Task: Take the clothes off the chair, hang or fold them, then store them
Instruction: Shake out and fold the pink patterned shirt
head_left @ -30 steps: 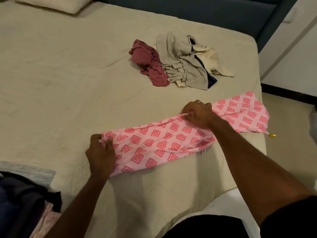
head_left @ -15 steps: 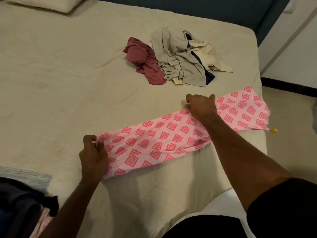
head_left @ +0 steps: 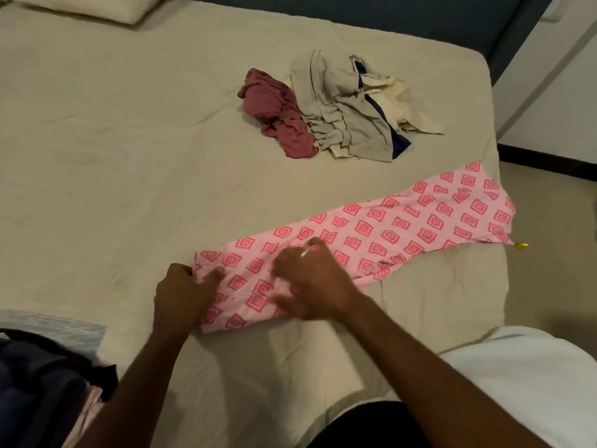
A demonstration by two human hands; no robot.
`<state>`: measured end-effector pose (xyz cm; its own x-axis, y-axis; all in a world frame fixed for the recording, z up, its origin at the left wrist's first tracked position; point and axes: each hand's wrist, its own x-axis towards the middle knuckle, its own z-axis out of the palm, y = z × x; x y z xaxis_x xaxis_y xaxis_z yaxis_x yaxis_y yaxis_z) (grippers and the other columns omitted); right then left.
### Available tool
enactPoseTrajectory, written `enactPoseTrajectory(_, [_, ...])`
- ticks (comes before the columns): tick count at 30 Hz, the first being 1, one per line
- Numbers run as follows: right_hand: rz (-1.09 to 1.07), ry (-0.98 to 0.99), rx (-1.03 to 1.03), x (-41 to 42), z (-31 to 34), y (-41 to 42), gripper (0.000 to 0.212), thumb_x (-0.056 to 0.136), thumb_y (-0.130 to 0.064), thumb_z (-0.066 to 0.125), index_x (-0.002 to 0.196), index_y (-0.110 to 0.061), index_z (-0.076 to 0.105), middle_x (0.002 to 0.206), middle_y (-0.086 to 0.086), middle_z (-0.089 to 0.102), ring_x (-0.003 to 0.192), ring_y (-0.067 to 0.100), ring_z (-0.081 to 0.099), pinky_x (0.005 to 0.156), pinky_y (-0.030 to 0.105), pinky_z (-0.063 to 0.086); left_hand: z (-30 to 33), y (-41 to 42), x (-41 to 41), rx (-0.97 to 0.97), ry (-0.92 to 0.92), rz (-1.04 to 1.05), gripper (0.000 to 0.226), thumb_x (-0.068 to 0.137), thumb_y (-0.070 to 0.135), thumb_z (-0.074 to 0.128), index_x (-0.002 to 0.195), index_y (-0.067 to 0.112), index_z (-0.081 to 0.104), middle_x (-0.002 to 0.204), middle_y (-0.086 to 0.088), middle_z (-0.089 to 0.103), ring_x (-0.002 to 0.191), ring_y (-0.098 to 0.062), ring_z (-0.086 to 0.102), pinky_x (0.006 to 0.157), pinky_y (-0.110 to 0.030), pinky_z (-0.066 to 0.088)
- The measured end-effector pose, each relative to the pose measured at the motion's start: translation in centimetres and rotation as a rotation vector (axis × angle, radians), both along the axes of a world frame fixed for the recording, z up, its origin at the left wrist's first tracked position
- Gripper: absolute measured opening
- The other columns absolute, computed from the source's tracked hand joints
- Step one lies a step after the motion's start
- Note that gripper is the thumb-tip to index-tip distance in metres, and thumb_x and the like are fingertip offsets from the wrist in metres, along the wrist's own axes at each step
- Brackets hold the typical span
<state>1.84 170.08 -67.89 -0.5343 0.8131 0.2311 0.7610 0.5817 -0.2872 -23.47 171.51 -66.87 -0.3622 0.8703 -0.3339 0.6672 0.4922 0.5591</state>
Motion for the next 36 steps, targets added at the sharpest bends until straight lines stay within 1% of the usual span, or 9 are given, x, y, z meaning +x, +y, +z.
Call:
enactPoseTrajectory(5, [0.121,-0.209,-0.153,-6.8,-1.7,-2.5,0.113,0.077,-0.081,0.059,0.16,-0.016,0.019,0.167,0.006,0.025,0.154,0.023,0.024,0.12,0.067,-0.002,1.4,1.2,0.3,0.03,-0.102,-0.053,0.073,0.07,0.065,0.058,0.118,0.011,0.069,0.111,-0.013,0.071,0.102,-0.035,0.067,0.091,-0.05,0.055])
enactPoseTrajectory(9, [-0.051,-0.011,-0.225,-9.6,-1.7,-3.6,0.115,0.084,-0.071,0.064,0.16,-0.018,-0.004,0.169,0.009,0.017,0.154,0.028,0.022,0.12,0.067,-0.002,2.9,2.7,1.7,0.083,-0.222,-0.064,0.042,0.089,0.042,0.068,0.117,0.011,0.062,0.115,-0.012,0.068,0.106,-0.033,0.064,0.094,-0.047,0.054])
enactPoseTrajectory(15, [-0.482,0.581,-0.245,-9.1,0.8,-2.4,0.062,0.094,-0.042,0.055,0.152,-0.026,0.038,0.123,0.008,0.07,0.1,0.034,0.069,0.09,0.045,0.055,6.9,4.7,2.8,0.062,-0.712,-0.157,0.015,0.104,0.024,0.054,0.107,0.011,0.059,0.075,-0.017,0.071,0.058,-0.026,0.069,0.052,-0.031,0.058])
enactPoseTrajectory(20, [-0.347,0.794,-0.535,-8.2,4.6,-1.5,0.038,0.099,-0.037,0.053,0.135,-0.029,0.06,0.131,-0.005,0.068,0.118,0.017,0.064,0.102,0.037,0.05,5.4,5.9,-0.7,0.097,-0.663,-0.37,0.028,0.092,-0.006,0.059,0.117,0.007,0.064,0.117,-0.019,0.07,0.103,-0.028,0.067,0.087,-0.036,0.056])
enactPoseTrajectory(25, [-0.212,1.032,-0.862,-10.3,6.3,-2.1,0.042,0.107,-0.038,0.049,0.146,-0.026,0.053,0.147,-0.006,0.056,0.129,0.008,0.055,0.109,0.027,0.044,4.3,5.6,-4.2,-0.126,-1.207,-0.356,0.048,0.093,-0.003,0.042,0.141,-0.006,0.048,0.144,-0.024,0.055,0.127,-0.033,0.06,0.099,-0.038,0.055])
enactPoseTrajectory(29, [-0.206,1.298,-1.083,-11.6,6.1,-2.2,0.038,0.102,-0.048,0.053,0.137,-0.035,0.059,0.144,0.003,0.06,0.132,0.021,0.057,0.114,0.047,0.043,2.9,6.1,-7.6,-0.23,-1.477,-0.323,0.053,0.106,0.006,0.011,0.157,-0.006,0.001,0.161,-0.027,0.01,0.151,-0.041,0.015,0.125,-0.053,0.012])
enactPoseTrajectory(31, [-0.282,1.438,-1.116,-10.8,6.2,-1.5,0.025,0.099,-0.047,0.059,0.12,-0.036,0.069,0.134,0.01,0.066,0.125,0.028,0.063,0.11,0.055,0.046,2.3,7.4,-7.9,-0.235,-1.54,-0.38,0.055,0.106,0.015,0.003,0.157,-0.006,0.005,0.162,-0.025,0.002,0.154,-0.039,0.007,0.125,-0.048,-0.005])
enactPoseTrajectory(33, [-0.391,1.58,-1.107,-8.5,5.8,-0.6,0.027,0.094,-0.045,0.066,0.113,-0.026,0.072,0.126,0.014,0.07,0.119,0.032,0.067,0.108,0.057,0.047,3.2,8.2,-5.8,-0.227,-1.535,-0.393,0.059,0.106,0.023,0.011,0.15,-0.014,0.024,0.158,-0.033,0.024,0.149,-0.045,0.025,0.125,-0.05,0.003])
enactPoseTrajectory(36, [-0.471,1.731,-1.029,-3.7,5.1,0.2,0.049,0.091,-0.044,0.069,0.129,-0.012,0.066,0.126,0.018,0.07,0.118,0.033,0.067,0.107,0.057,0.047,5.2,10.3,-0.1,-0.298,-1.383,-0.507,0.068,0.081,0.042,0.079,0.126,-0.007,0.065,0.131,-0.026,0.063,0.12,-0.037,0.064,0.102,-0.047,0.052])
